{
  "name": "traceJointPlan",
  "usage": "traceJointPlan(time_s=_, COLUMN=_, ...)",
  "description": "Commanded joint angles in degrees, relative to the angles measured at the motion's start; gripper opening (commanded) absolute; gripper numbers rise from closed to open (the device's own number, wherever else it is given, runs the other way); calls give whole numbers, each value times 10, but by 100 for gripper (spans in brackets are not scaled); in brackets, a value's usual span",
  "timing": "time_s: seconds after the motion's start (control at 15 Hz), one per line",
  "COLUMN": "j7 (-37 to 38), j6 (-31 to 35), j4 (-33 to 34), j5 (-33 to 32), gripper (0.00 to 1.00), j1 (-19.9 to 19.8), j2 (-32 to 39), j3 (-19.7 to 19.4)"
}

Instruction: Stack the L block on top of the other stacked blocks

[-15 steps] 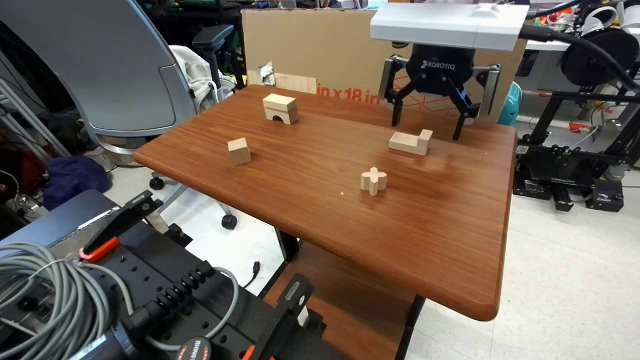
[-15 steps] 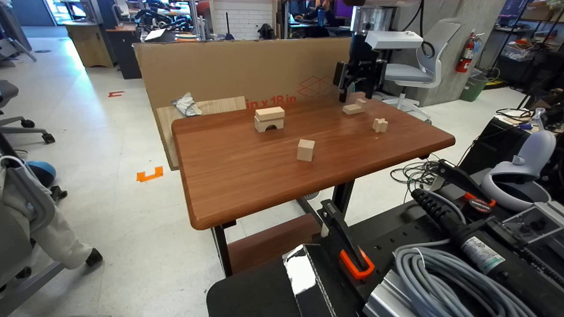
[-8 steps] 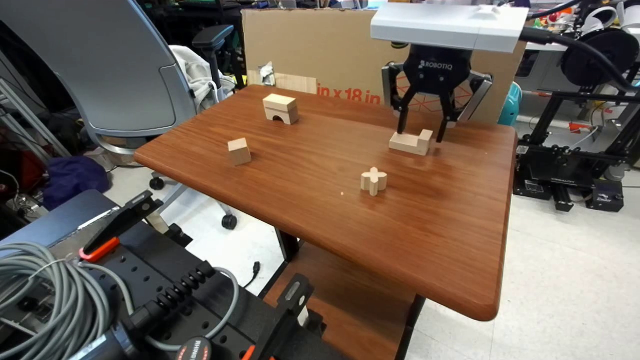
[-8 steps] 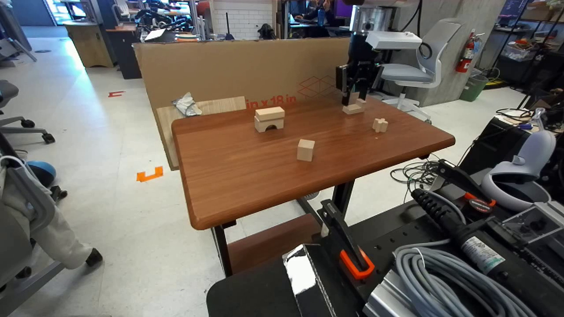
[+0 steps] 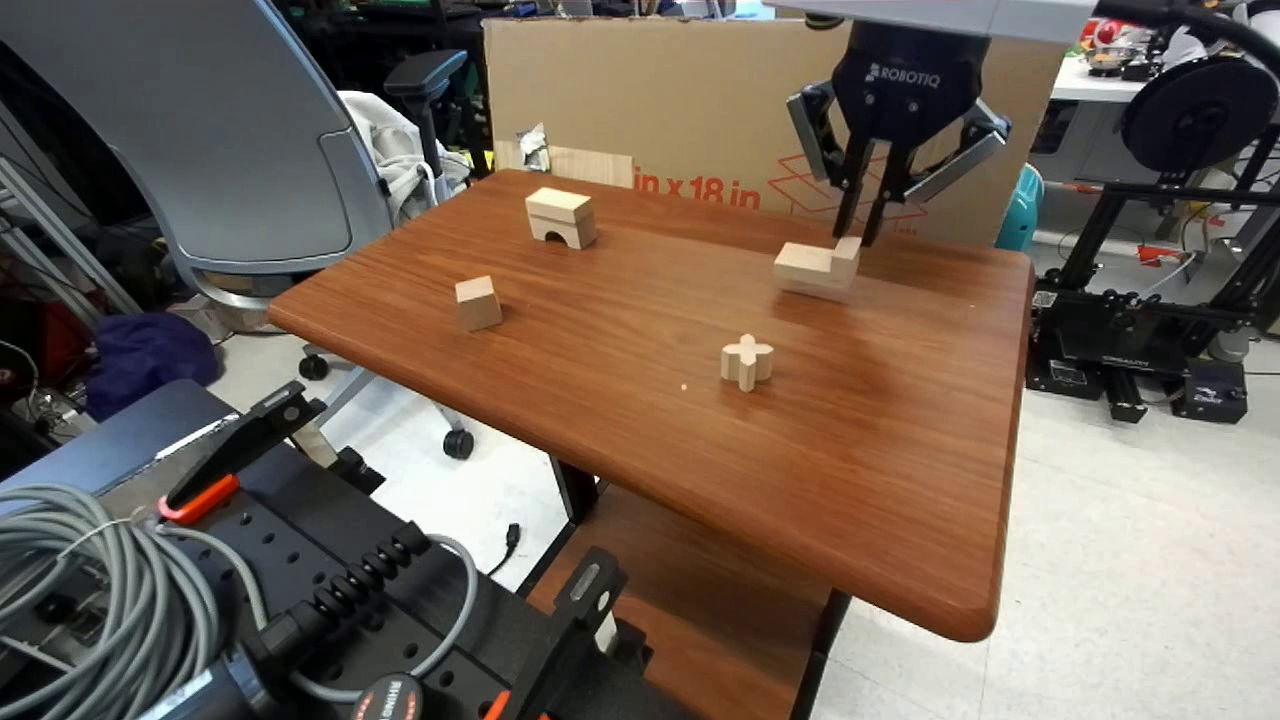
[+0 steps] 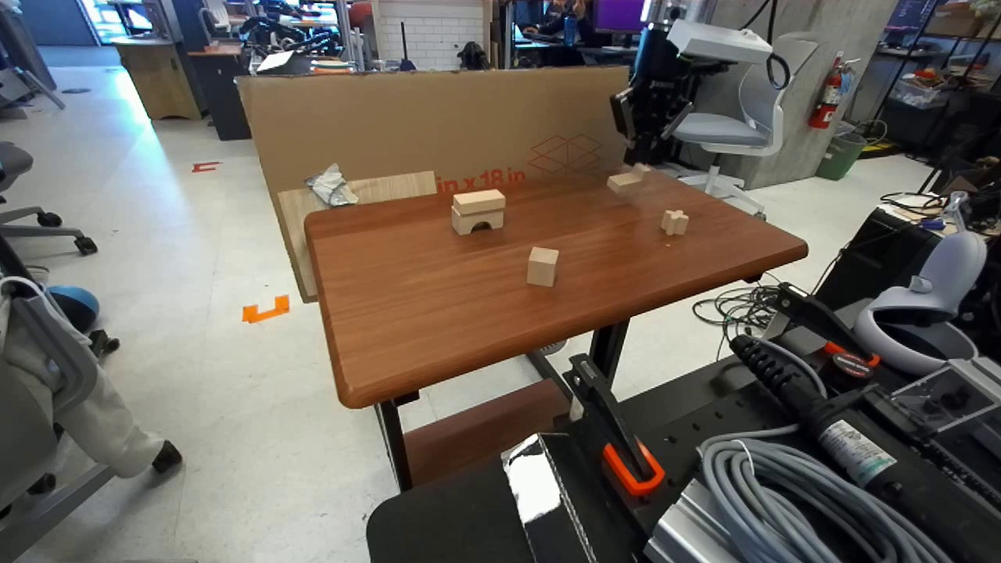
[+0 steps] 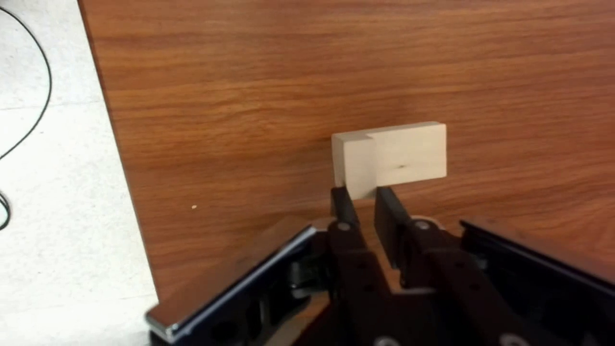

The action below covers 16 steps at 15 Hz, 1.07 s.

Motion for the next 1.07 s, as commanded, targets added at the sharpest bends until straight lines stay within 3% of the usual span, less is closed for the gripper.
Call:
traceJointPlan(time_s=0.0, j7=29, j6=-22, j4=-64, j5=32, gripper=4, j1=3, j2=-78, j3=5)
traceJointPlan(time_s=0.13, j7=49, j6=-40, j4=-85, j5=48, gripper=4, j1=13, j2=-113, j3=11)
traceJointPlan(time_s=0.47, j7=194, j6=-39, j4=-105, j5=59, gripper=4, j1=89, j2=-164, j3=14)
traceJointPlan(time_s=0.73, j7=278, j6=-43, j4=-82, j5=33, gripper=4, j1=157, j2=-149, j3=17)
traceJointPlan(time_s=1.0, j7=299, j6=-58, j4=-62, j5=28, gripper=4, j1=192, j2=-126, j3=20)
